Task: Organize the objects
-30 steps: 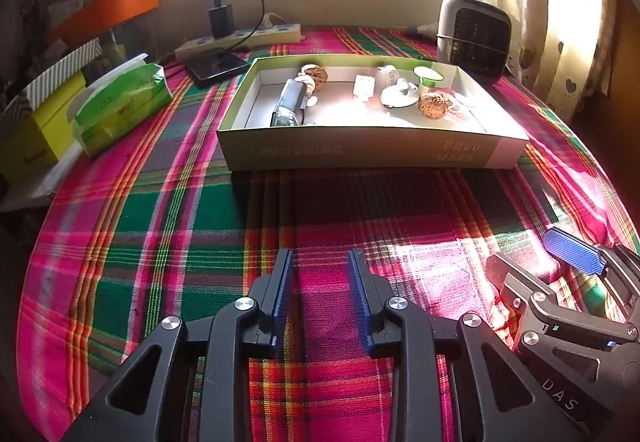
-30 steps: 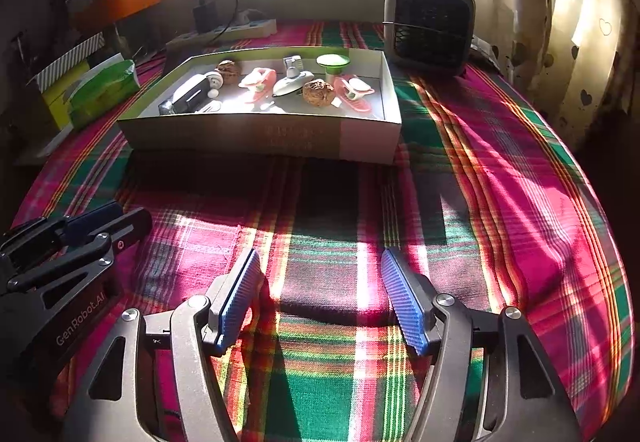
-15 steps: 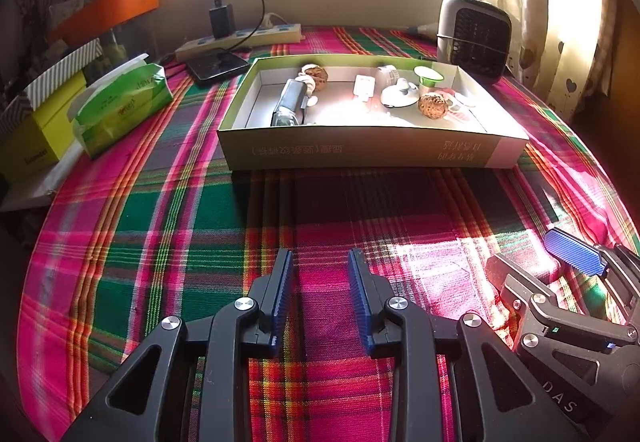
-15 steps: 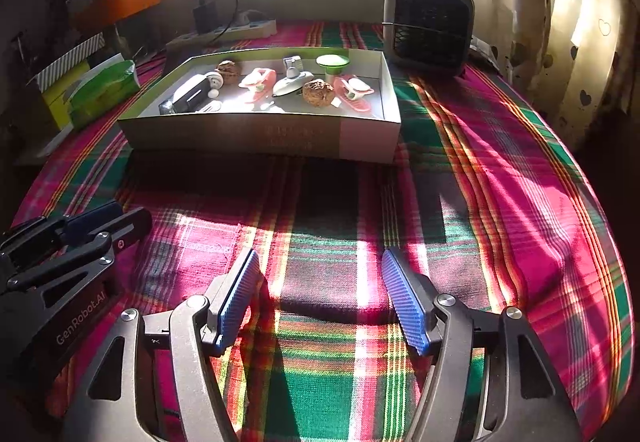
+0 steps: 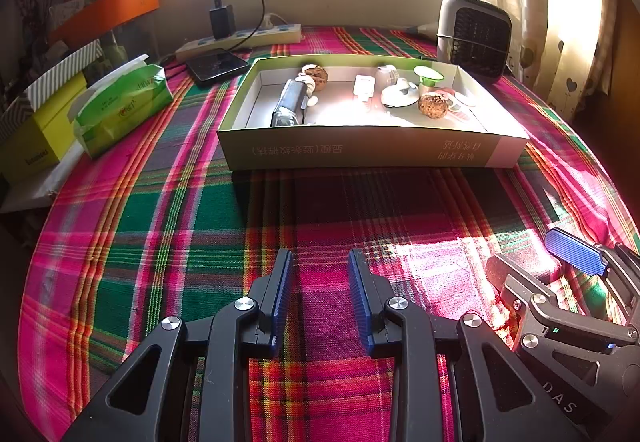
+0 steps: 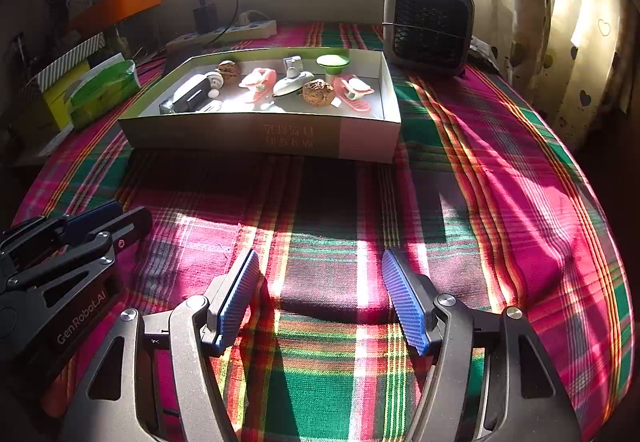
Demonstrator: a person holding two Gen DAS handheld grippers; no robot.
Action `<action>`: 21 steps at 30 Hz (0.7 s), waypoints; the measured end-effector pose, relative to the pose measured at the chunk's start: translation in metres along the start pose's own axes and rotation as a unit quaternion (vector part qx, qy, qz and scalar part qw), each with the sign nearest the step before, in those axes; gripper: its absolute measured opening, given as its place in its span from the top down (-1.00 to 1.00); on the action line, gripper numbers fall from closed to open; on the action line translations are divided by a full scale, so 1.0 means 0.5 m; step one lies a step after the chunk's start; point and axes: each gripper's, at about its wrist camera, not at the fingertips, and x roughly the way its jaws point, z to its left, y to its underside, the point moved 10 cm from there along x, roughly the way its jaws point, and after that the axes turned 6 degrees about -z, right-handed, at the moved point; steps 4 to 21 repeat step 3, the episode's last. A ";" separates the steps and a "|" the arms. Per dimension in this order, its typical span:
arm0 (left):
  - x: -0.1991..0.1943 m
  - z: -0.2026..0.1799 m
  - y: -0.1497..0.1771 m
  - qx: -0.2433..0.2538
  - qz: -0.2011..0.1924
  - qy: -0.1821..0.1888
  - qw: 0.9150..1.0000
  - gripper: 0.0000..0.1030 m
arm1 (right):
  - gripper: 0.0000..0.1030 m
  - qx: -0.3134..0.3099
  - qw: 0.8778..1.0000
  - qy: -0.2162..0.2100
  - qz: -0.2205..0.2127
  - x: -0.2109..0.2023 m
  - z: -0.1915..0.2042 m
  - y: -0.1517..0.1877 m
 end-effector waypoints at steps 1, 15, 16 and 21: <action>0.000 0.000 0.000 0.000 0.000 0.000 1.000 0.48 | -0.26 0.000 1.000 0.000 0.000 0.000 0.000 0.000; 0.000 0.000 0.000 0.000 0.000 0.000 1.000 0.48 | -0.26 0.000 1.000 0.000 0.000 0.000 0.000 0.000; 0.000 0.000 0.000 0.000 0.000 0.000 1.000 0.48 | -0.26 0.000 1.000 0.000 0.000 0.000 0.000 0.000; 0.000 0.000 0.000 0.000 0.000 0.000 1.000 0.48 | -0.26 0.000 1.000 0.000 0.000 0.000 0.000 0.000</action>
